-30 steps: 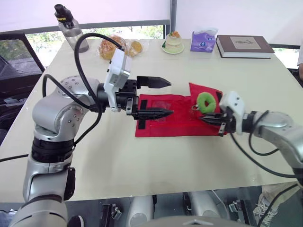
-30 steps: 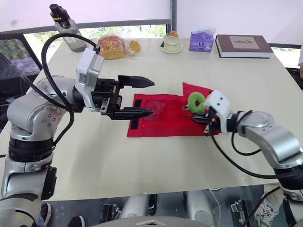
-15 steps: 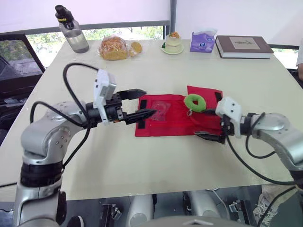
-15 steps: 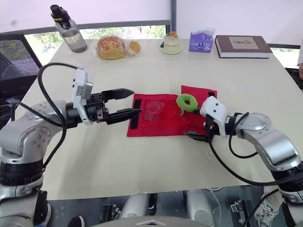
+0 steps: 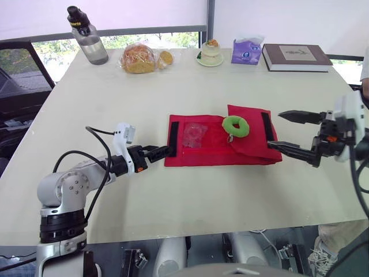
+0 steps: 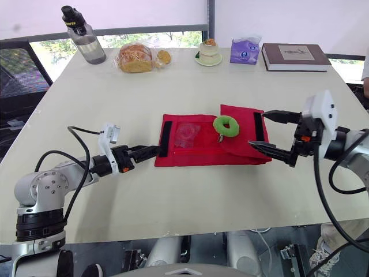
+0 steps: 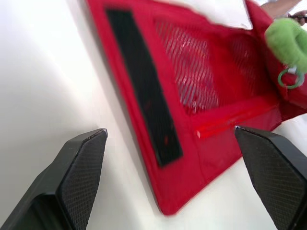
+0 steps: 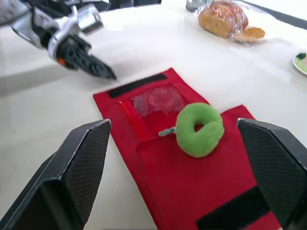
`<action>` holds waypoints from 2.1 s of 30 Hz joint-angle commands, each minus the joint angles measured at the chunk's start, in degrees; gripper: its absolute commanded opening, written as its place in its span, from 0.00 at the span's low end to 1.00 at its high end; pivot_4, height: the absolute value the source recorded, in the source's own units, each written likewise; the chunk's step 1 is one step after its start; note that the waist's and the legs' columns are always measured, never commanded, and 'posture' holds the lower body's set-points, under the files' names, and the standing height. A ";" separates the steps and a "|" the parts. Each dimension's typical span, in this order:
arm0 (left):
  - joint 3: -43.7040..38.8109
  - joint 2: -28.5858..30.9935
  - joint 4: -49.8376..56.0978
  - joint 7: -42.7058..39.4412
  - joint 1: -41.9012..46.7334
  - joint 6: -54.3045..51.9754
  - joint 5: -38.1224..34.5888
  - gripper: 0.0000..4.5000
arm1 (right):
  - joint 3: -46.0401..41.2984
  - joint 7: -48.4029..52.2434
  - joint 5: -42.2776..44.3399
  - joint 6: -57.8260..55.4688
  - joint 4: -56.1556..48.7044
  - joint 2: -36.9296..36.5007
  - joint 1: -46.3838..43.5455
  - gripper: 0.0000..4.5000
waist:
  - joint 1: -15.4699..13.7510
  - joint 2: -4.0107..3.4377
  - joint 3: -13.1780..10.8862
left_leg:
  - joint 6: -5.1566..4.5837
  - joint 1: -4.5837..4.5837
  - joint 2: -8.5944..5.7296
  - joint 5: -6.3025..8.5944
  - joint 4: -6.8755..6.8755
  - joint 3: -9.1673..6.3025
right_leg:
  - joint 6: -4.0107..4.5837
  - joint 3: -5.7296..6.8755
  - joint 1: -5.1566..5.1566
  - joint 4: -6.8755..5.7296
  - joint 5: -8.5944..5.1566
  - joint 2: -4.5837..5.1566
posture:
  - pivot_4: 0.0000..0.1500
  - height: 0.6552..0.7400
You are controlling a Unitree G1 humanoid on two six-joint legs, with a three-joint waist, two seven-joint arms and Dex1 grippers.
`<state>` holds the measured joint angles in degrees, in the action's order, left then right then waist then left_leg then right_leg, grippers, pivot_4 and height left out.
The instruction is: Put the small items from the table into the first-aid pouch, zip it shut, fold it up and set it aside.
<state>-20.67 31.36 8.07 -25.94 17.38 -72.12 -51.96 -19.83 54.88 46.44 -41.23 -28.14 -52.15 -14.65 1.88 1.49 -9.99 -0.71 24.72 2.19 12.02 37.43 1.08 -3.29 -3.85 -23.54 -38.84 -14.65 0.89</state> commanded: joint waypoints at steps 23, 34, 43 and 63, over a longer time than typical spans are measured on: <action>-20.71 -16.19 -12.24 23.47 12.30 -20.38 -20.06 0.03 | 3.60 -1.54 6.10 0.11 -1.48 0.36 -7.77 1.00 | -1.00 0.03 0.04 | 0.02 0.00 -0.08 0.00 0.03 -0.07 | 0.00 0.01 0.08 0.02 0.01 0.01 | 1.00 0.98; -19.32 0.36 -11.84 7.19 7.94 -19.87 -23.78 0.03 | 12.54 -3.69 2.54 -1.93 3.54 3.54 -13.39 1.00 | -0.22 0.06 0.02 | 0.03 0.00 -0.02 0.00 -0.01 -0.06 | 0.05 0.01 -0.02 0.02 0.01 0.04 | 1.00 0.98; -13.90 8.29 -12.49 -4.94 8.71 -16.51 -23.08 0.00 | 28.13 -0.39 -17.19 12.08 17.53 11.74 -19.01 0.37 | 0.14 0.08 0.00 | 0.03 0.01 -0.03 0.00 -0.04 0.00 | 0.07 0.04 -0.05 0.04 -0.01 0.11 | 1.00 0.98; 7.42 1.22 -12.00 -17.01 30.30 -7.12 -16.47 0.00 | 41.67 3.85 -39.80 26.79 45.20 26.07 -23.83 0.01 | 0.28 0.20 0.07 | 0.14 -0.07 -0.05 -0.08 -0.01 -0.08 | 0.07 0.11 0.05 -0.03 0.07 0.02 | 1.00 0.98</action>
<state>-15.54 34.95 -4.24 -39.42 43.00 -82.58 -69.32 19.84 58.59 9.50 -13.45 13.84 -26.52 -39.72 2.16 1.69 -9.92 -0.57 24.66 2.14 11.93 37.41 1.00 -3.22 -3.75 -23.49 -38.86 -14.58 0.91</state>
